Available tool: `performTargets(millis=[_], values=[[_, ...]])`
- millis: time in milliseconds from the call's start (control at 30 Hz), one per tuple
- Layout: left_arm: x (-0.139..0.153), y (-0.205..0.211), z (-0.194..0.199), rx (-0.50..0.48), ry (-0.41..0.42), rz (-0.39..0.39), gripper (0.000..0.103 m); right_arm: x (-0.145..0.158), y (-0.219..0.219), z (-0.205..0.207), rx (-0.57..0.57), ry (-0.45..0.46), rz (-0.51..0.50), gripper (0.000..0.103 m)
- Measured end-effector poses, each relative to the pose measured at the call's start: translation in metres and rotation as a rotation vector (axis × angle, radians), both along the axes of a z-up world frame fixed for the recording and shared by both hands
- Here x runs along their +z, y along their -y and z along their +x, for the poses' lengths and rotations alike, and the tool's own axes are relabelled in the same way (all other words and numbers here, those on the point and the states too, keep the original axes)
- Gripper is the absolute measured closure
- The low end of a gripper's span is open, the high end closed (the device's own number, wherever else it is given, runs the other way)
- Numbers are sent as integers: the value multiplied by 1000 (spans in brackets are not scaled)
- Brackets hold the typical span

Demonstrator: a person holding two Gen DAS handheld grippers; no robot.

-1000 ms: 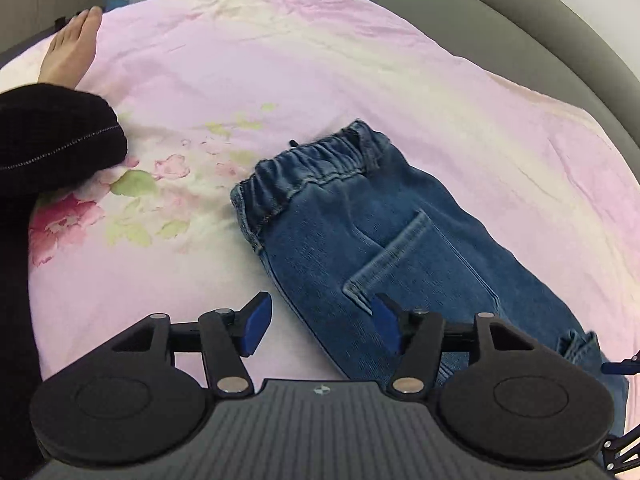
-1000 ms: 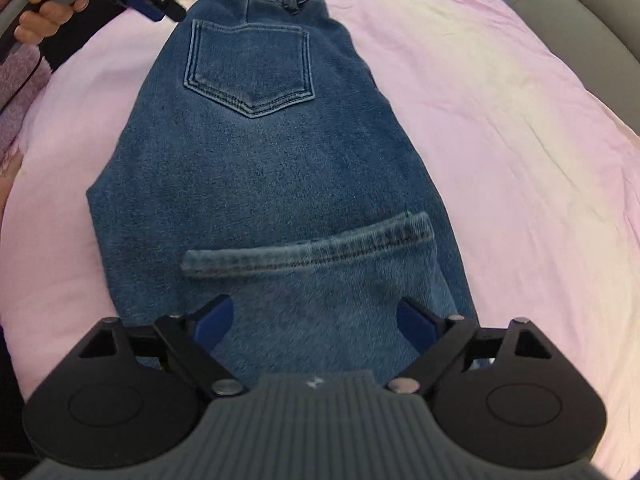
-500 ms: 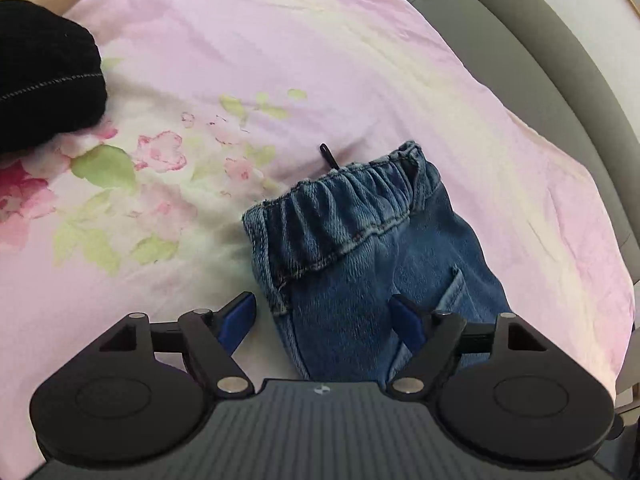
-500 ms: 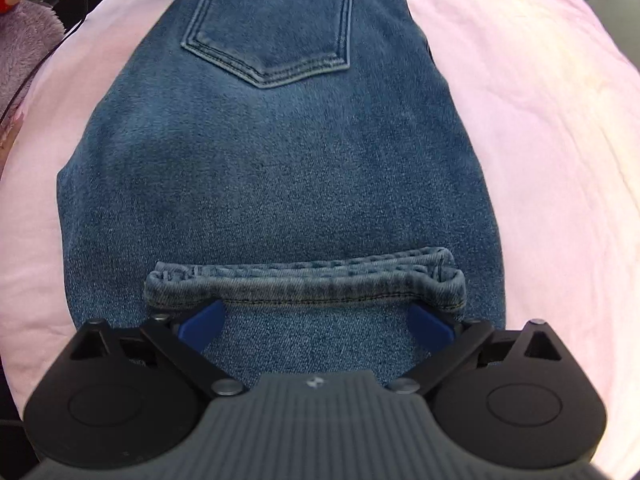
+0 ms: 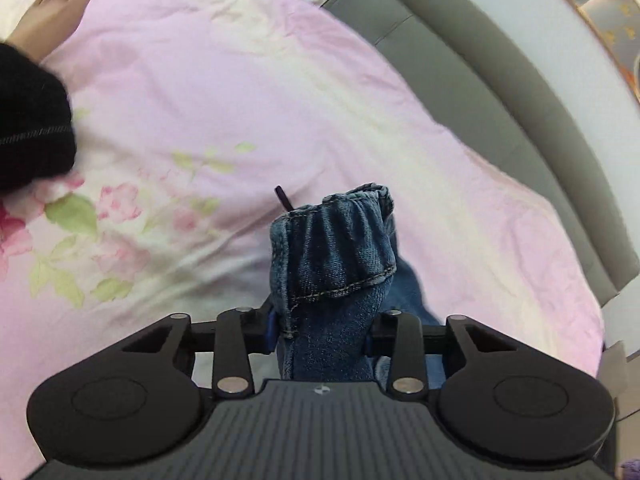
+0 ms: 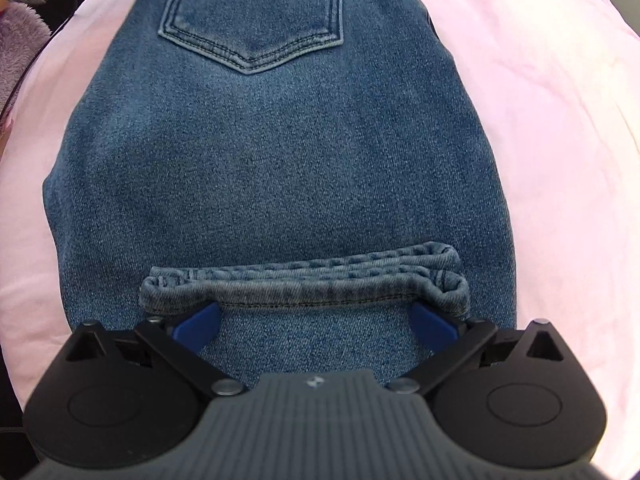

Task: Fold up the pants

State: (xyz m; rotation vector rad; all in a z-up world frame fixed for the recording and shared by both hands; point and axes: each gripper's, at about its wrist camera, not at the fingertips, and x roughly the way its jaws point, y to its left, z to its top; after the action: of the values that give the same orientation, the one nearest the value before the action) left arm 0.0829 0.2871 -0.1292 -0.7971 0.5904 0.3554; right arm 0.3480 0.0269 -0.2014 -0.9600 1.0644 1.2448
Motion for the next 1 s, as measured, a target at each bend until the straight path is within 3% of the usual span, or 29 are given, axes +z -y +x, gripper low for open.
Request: performTargets(millis=[133, 300, 433, 600, 800, 1000], values=[[47, 32, 5, -82, 35, 103, 68, 5, 1, -2, -9, 17, 5, 5], [107, 81, 11, -193, 89, 219, 69, 24, 19, -17, -74, 80, 82, 8], [142, 132, 24, -273, 124, 300, 70, 51, 56, -31, -183, 93, 182, 8], [168, 207, 42, -396, 162, 417, 71, 62, 112, -54, -289, 158, 172, 8], [163, 317, 65, -616, 182, 563, 72, 64, 190, -71, -476, 165, 188, 8], [115, 417, 96, -824, 116, 616, 74, 62, 254, -86, -648, 142, 221, 8]])
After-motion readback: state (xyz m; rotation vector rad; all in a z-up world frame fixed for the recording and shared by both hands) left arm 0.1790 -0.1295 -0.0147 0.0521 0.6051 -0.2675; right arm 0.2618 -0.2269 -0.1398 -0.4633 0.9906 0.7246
